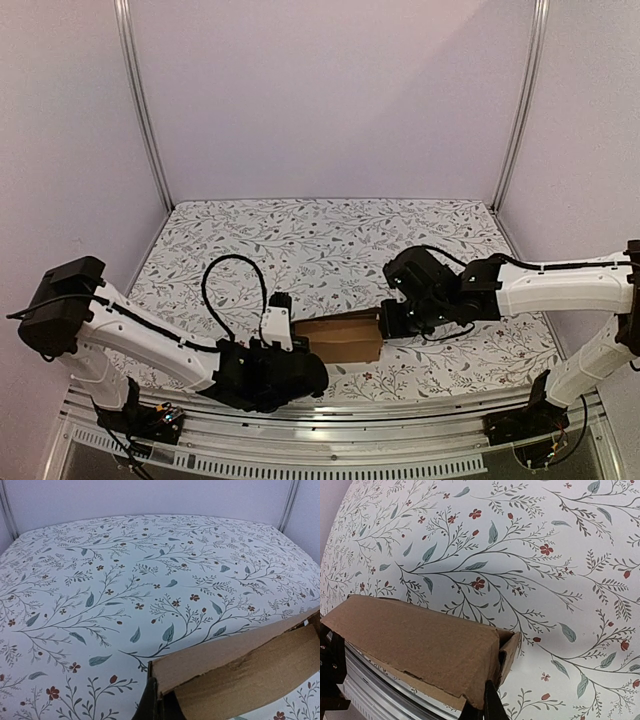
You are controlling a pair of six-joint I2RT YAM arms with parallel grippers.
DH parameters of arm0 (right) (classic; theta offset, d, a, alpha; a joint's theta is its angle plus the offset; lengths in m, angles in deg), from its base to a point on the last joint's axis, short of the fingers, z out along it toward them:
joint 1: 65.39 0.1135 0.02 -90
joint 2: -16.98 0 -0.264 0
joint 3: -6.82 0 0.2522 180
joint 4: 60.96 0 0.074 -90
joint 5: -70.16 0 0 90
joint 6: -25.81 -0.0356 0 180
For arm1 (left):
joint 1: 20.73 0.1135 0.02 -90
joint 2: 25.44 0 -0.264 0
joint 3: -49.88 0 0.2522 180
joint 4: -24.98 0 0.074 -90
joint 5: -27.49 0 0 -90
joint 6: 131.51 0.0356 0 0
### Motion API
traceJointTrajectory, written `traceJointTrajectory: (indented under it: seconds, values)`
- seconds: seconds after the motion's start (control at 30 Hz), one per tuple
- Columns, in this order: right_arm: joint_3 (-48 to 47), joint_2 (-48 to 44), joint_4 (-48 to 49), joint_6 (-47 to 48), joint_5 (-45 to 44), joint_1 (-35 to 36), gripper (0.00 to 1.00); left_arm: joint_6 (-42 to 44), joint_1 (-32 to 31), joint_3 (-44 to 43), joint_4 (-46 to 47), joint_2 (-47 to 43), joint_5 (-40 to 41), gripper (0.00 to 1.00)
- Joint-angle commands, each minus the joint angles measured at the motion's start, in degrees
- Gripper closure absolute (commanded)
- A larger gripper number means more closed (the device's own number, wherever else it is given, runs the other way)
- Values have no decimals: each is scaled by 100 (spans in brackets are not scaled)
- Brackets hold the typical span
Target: Fold the paper box
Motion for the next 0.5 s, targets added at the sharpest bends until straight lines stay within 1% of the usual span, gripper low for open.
traceJointTrajectory:
  seconds: [0.0,0.47]
  values:
    - [247,48,-211,-99,-218,90,100,-155,-178,175,-780,377,-1252,100]
    - [246,-252,-727,-19,-1064,415,100,-281,-178,19,-1021,467,-1226,100]
